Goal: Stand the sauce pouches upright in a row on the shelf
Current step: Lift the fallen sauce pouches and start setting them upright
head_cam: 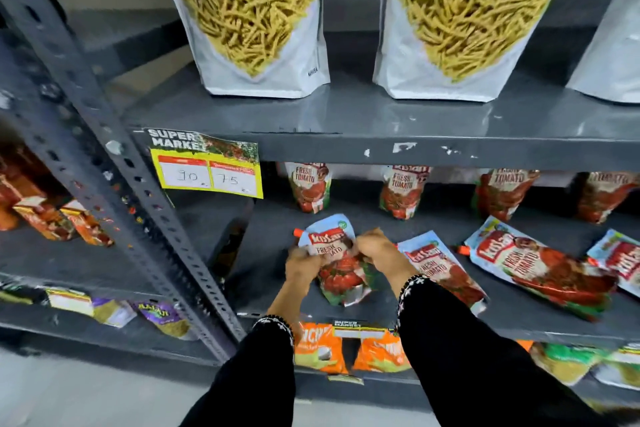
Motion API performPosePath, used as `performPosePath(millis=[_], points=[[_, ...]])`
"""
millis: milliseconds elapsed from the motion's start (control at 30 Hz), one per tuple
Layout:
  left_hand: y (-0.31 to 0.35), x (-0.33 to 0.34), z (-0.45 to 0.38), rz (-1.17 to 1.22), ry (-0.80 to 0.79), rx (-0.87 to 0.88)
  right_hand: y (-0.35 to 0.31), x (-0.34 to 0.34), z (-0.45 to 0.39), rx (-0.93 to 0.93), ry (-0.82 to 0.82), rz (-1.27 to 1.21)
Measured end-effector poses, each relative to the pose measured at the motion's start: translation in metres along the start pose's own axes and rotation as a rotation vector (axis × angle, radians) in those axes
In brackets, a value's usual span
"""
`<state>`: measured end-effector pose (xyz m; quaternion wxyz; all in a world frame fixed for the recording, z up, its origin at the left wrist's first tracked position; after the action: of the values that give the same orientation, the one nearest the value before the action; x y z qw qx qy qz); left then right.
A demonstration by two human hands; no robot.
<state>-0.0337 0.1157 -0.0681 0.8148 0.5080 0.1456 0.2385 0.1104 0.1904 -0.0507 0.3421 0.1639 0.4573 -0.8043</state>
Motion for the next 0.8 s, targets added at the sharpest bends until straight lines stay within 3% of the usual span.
performPosePath(millis=[167, 300, 467, 600, 700, 800], points=[[0.052, -0.006, 0.002, -0.071, -0.124, 0.292, -0.016, -0.010, 0.017, -0.110, -0.019, -0.414], [0.065, -0.024, 0.006, -0.251, -0.070, 0.420, -0.025, 0.004, 0.037, -0.355, -0.016, -0.396], [0.043, -0.037, 0.015, -0.229, 0.077, 0.315, -0.015, 0.014, 0.041, -0.336, 0.083, -0.273], [0.016, -0.038, 0.034, -0.020, 0.278, 0.114, 0.006, -0.005, 0.046, -0.247, 0.276, -0.180], [-0.007, -0.015, 0.048, 0.181, 0.256, -0.044, 0.028, -0.037, 0.057, -0.203, 0.506, 0.067], [-0.017, 0.022, 0.052, 0.139, 0.146, -0.081, 0.054, -0.069, 0.065, -0.061, 0.608, 0.396]])
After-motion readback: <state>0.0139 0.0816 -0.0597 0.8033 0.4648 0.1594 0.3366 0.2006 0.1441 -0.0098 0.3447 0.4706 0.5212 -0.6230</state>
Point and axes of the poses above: each hand's wrist, its own z-axis away from the middle knuckle, its own x-axis out of the palm, y = z × x, the point moved 5 cm from there along -z, towards the middle knuckle, and after that the axes turned 15 degrees about z, right-handed, at the moved point
